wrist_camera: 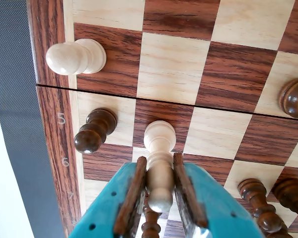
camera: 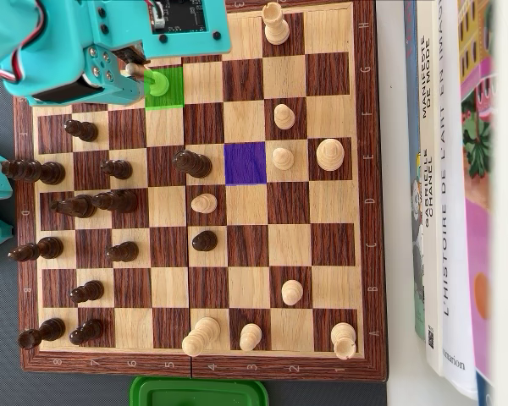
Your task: Play chess
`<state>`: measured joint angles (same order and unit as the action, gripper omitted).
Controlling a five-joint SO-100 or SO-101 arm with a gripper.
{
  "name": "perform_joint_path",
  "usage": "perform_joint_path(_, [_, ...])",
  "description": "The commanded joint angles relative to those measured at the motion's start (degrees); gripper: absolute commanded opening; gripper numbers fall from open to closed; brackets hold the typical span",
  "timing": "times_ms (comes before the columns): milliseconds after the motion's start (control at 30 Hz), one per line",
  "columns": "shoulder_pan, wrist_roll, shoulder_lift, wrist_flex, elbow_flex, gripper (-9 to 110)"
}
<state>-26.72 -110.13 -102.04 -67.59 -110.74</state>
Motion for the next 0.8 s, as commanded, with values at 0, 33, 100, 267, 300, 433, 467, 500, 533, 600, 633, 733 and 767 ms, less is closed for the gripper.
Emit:
perform_joint_path(0, [0.0,0.3,-2.3,0.3,0.6,12])
perform_joint_path(33, [0.0,0.3,-2.3,0.3,0.6,13])
perform_joint_path(100, [0.0,0.2,-2.3,0.3,0.6,13])
perform_joint_path(267, [0.0,0.2,-2.3,0.5,0.6,13])
perform_joint_path(300, [0.0,0.2,-2.3,0.4,0.6,13])
perform_joint_path(433, [0.0,0.2,-2.3,0.3,0.6,13])
perform_joint_path(467, [0.0,0.2,-2.3,0.3,0.6,13])
perform_joint_path(500, [0.0,0.2,-2.3,0.3,0.6,13])
perform_joint_path(533, [0.0,0.2,-2.3,0.3,0.6,13])
perform_joint_path(600, [0.0,0.2,-2.6,0.2,0.6,15])
perform_joint_path(633, [-0.1,0.2,-2.7,0.2,0.6,15])
perform_joint_path(733, [-0.1,0.2,-2.8,0.2,0.6,15])
perform_joint_path(767, [-0.1,0.2,-2.8,0.2,0.6,15])
